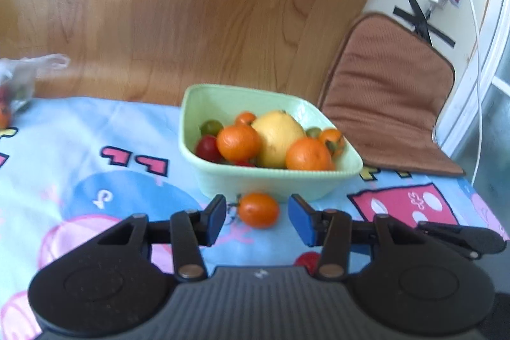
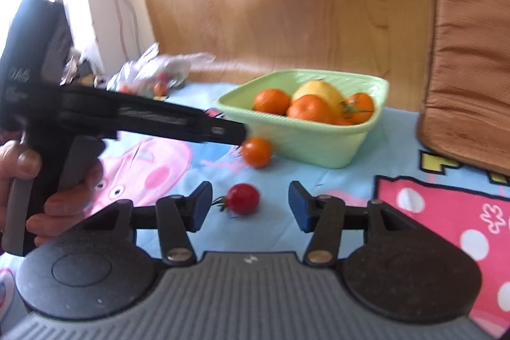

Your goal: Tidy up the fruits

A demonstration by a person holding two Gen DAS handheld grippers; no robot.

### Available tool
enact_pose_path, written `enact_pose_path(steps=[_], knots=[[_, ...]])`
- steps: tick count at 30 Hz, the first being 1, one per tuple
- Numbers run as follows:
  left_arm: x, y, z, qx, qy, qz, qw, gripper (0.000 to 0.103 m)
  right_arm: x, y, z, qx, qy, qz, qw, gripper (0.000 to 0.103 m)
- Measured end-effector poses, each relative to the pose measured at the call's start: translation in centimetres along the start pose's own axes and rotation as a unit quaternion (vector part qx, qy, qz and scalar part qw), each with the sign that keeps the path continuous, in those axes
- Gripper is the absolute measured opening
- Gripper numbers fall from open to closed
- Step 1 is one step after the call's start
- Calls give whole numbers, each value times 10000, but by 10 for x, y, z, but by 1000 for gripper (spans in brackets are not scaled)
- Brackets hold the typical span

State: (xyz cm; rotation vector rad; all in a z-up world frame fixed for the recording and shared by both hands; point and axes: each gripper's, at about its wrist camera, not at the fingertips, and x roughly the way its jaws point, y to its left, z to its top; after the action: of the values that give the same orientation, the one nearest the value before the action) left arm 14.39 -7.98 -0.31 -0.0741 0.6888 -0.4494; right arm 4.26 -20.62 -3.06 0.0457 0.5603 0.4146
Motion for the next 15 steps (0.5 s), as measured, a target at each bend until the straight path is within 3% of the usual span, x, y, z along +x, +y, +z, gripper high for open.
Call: enact_pose_path(steps=[2, 6, 7, 8, 9, 15], knots=[[9, -6, -1, 185, 24, 175, 9997, 51, 9, 4, 1, -110, 116, -38, 9999, 57], [29, -8, -1, 306, 201, 352, 9987, 50, 28, 5, 3, -114, 357, -101, 9992, 57], [33, -7, -1, 288, 267, 319, 9987, 46, 27, 5, 3, -152, 347, -116, 9992, 55], [34, -8, -3, 318, 240, 324, 9987, 35, 28, 7, 3, -209, 348, -139, 9991, 42], [34, -11, -5, 385, 220, 371, 9983, 34, 28, 7, 2, -276, 368, -192, 9988, 34], [3, -15, -20, 473, 162, 301, 9983, 34, 9, 16, -10, -351, 323, -165, 9987, 33]])
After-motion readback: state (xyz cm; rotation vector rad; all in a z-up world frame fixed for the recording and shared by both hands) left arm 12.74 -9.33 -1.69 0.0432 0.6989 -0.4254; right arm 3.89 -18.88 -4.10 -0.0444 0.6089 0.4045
